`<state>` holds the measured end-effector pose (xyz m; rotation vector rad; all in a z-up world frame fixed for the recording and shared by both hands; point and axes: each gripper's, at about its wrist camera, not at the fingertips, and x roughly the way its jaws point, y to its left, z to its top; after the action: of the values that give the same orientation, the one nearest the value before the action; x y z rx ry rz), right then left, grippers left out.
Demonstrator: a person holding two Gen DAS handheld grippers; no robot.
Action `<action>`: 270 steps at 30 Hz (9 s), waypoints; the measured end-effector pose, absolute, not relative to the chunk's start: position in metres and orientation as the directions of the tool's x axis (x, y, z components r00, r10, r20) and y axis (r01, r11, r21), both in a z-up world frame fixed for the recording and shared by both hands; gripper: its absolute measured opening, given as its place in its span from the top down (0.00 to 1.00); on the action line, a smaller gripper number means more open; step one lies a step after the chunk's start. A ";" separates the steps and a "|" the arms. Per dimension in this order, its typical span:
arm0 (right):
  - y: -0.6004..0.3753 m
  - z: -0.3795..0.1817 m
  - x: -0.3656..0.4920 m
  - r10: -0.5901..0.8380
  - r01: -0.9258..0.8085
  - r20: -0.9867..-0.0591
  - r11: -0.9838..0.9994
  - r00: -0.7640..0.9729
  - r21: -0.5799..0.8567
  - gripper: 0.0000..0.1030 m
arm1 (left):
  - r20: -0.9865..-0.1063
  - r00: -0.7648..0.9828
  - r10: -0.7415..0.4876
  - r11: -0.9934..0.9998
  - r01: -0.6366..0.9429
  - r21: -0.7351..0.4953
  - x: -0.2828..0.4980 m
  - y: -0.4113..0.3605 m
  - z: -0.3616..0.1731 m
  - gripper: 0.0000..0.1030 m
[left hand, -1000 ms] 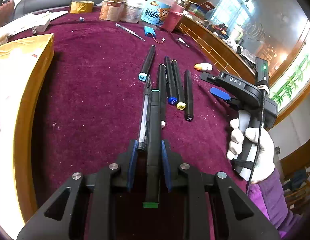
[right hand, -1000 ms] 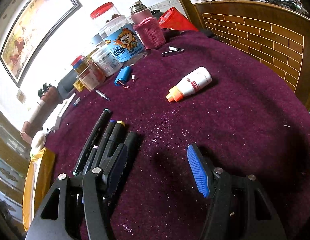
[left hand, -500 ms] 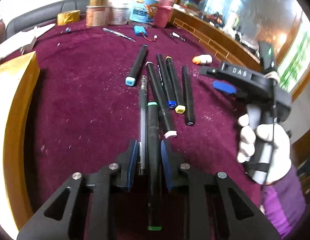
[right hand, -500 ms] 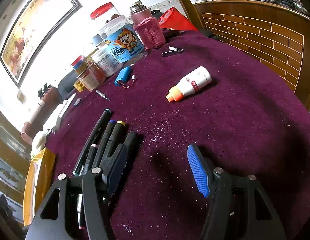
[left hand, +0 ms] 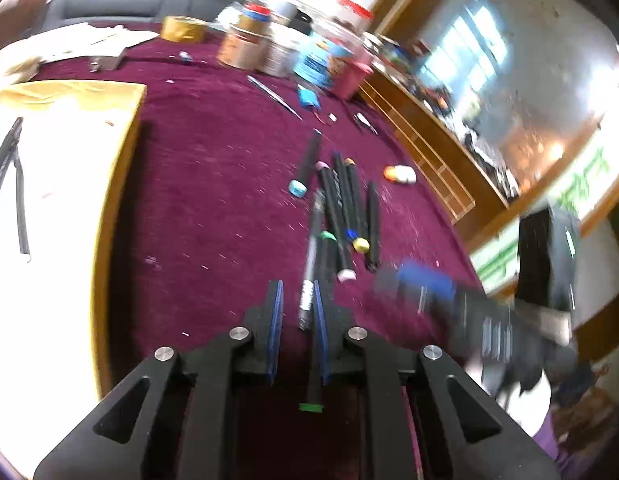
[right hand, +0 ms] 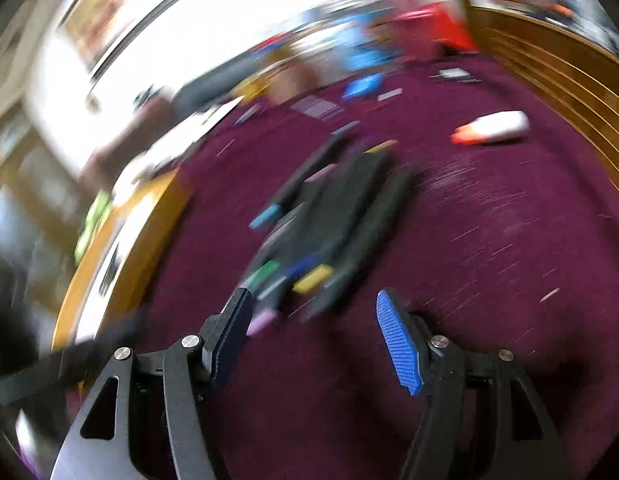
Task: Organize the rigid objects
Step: 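Grasp a black marker with the left gripper while the right gripper grasps a green-capped marker, then grasp the clear ballpoint pen with the left gripper, then carry the pen and marker into the tray and open both grippers, then move both grippers back to the black markers, then grasp a black marker with each gripper, then lower both markers into the tray and open both grippers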
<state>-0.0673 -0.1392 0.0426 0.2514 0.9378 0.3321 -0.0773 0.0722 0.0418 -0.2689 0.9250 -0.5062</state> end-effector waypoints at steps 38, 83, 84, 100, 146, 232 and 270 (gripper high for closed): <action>-0.090 0.023 -0.067 0.186 -0.283 -0.861 0.958 0.474 0.051 0.66 | -0.771 0.483 -0.415 0.905 0.309 -0.293 -0.035 0.046 0.019 0.94; 0.154 0.045 0.012 0.627 -0.400 -0.771 0.739 0.116 0.541 0.87 | -0.744 0.629 -0.226 0.886 -0.184 -0.426 -0.022 0.336 0.036 0.66; 0.159 0.044 0.015 0.633 -0.392 -0.767 0.736 0.109 0.552 0.87 | -0.729 0.643 -0.234 0.878 -0.183 -0.443 -0.027 0.339 0.040 0.55; 0.225 0.019 0.059 0.644 -0.233 -0.762 0.753 0.068 0.615 0.87 | -0.585 0.791 -0.180 0.757 -0.269 -0.596 -0.134 0.409 0.045 0.48; -0.195 0.029 0.023 0.286 0.139 -0.783 0.895 0.552 0.425 0.77 | -0.665 0.676 -0.318 0.906 0.009 -0.423 -0.120 0.215 0.083 0.40; -0.106 0.079 -0.029 0.592 -0.213 -0.613 0.788 0.523 0.578 0.87 | -0.548 0.625 -0.556 0.801 0.227 -0.554 -0.091 0.162 0.083 0.88; 0.108 0.039 -0.031 0.533 -0.324 -0.784 0.838 0.318 0.438 0.86 | -0.661 0.685 -0.306 0.820 -0.163 -0.548 -0.132 0.291 0.032 0.45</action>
<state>-0.0313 0.1082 0.0388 0.2151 1.1123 0.5696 -0.1321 0.2911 0.0324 -0.6214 0.8256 -0.0859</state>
